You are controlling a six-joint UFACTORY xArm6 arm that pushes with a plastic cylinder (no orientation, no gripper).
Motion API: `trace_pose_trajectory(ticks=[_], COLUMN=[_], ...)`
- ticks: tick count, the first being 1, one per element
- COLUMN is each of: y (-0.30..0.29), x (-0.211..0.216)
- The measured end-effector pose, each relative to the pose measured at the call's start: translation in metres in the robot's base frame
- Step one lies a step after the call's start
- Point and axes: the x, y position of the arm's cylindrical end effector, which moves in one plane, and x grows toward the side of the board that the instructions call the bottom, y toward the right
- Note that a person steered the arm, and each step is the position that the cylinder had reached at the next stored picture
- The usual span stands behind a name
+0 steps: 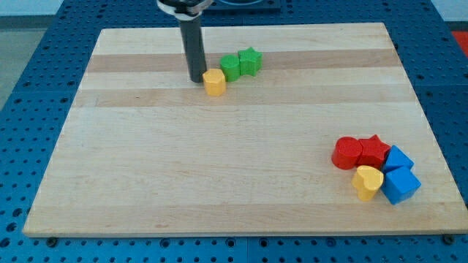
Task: Place the yellow hexagon at the center of the board
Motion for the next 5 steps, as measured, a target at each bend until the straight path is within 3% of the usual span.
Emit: trace_pose_trajectory(ticks=[2, 5], y=[0.046, 0.053], x=[0.014, 0.062])
